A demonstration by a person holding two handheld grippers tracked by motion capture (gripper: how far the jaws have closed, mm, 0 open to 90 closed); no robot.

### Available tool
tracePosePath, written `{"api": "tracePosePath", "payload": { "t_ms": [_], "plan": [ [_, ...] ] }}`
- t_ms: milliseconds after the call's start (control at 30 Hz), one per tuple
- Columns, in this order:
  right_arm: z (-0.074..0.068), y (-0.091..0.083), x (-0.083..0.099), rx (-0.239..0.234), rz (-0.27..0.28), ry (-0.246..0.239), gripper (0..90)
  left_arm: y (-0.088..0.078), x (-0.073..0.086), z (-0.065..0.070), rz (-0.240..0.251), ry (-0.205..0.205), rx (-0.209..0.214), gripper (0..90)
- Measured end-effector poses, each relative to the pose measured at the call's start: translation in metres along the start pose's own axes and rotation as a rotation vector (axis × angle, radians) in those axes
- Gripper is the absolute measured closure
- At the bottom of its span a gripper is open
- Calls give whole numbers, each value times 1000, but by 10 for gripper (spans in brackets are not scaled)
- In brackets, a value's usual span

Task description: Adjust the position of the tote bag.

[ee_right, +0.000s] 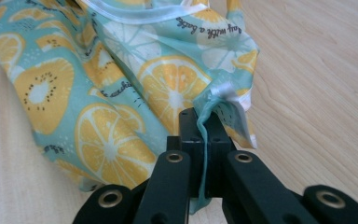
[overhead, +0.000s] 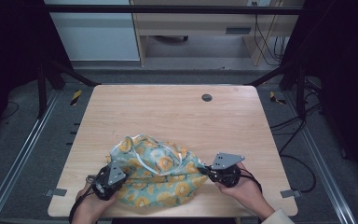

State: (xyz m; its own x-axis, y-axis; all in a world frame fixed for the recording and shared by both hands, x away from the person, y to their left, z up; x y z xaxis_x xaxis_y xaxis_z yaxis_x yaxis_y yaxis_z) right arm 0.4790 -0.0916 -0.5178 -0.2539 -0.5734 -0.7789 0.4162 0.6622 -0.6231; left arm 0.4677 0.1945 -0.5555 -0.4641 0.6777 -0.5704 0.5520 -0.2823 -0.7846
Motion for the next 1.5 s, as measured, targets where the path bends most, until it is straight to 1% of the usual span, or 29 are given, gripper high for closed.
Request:
{"api": "tracePosePath", "payload": {
  "t_ms": [100,133,167,200,233,267,433,567,633,667,733,767,800,833,867,933,1000,1033,1067,1167,1233,1267,1300,1333,1367,1433,1467,1500],
  "plan": [
    [3,5,2,6,-15,4,890,1,-2,-2,2,0,-11,900],
    [5,10,3,14,-30,2,884,4,-4,-4,12,-13,-23,900],
    [6,12,4,18,-37,-1,883,4,-4,-4,12,-13,-23,900],
    [7,14,5,24,-45,1,883,5,-4,-6,14,-26,-23,900],
    [7,14,5,24,-45,1,883,5,-4,-6,14,-26,-23,900],
    [10,18,5,30,-55,8,880,7,-5,-7,16,-21,-33,900],
    [16,27,6,51,-73,22,865,10,-8,-11,24,-39,-41,900],
    [20,29,7,62,-78,37,830,12,-10,-13,33,-48,-47,900],
    [22,31,7,71,-76,47,764,12,-10,-15,32,-50,-53,900],
    [22,31,8,77,-80,48,741,13,-12,-18,45,-48,-64,900],
    [23,30,8,88,-81,55,672,14,-12,-18,35,-61,-66,900],
    [23,30,8,88,-81,55,672,14,-12,-18,35,-61,-66,900],
    [24,27,6,103,-72,65,611,15,-13,-20,38,-66,-71,900],
    [24,27,6,103,-72,65,611,15,-13,-20,38,-66,-71,900],
    [24,24,5,116,-56,75,522,15,-14,-22,42,-75,-74,900],
    [24,21,6,132,-57,80,441,15,-14,-24,42,-83,-76,900],
    [23,19,7,130,-57,91,343,15,-14,-25,49,-99,-73,900],
    [23,19,7,130,-57,91,343,15,-14,-25,49,-99,-73,900],
    [22,17,6,139,-57,82,264,15,-14,-25,52,-101,-73,900],
    [17,9,2,122,-49,87,184,14,-14,-25,48,-97,-73,900],
    [14,3,-4,115,-34,72,141,14,-14,-25,49,-99,-72,900],
    [13,-1,-6,107,-36,58,119,14,-14,-25,48,-97,-71,900],
    [13,-1,-6,107,-36,58,119,14,-14,-25,48,-97,-71,900],
    [10,-9,-13,97,-20,49,130,14,-14,-25,48,-97,-71,900],
    [9,-14,-18,90,-6,49,133,13,-14,-25,50,-98,-71,900],
    [8,-21,-26,82,14,48,177,13,-14,-25,51,-99,-71,900],
    [7,-22,-30,73,16,47,201,13,-15,-25,57,-103,-69,899],
    [8,-23,-34,76,15,41,222,13,-15,-24,58,-104,-68,899]
  ]
}}
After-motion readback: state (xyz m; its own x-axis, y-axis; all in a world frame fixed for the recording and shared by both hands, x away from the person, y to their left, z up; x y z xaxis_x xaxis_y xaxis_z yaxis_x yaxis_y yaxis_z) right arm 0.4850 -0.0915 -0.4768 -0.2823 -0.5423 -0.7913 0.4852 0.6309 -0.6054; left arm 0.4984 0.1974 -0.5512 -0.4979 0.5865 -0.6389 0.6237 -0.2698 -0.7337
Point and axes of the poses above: each handheld gripper's, and its own axes: y roughly forward along the jaws, x roughly out of its underside, z roughly to its right, the point moved 10 cm from there along y, roughly forward along the jaws, and after that the axes turned 4 degrees about -z, right-handed, at the moved point
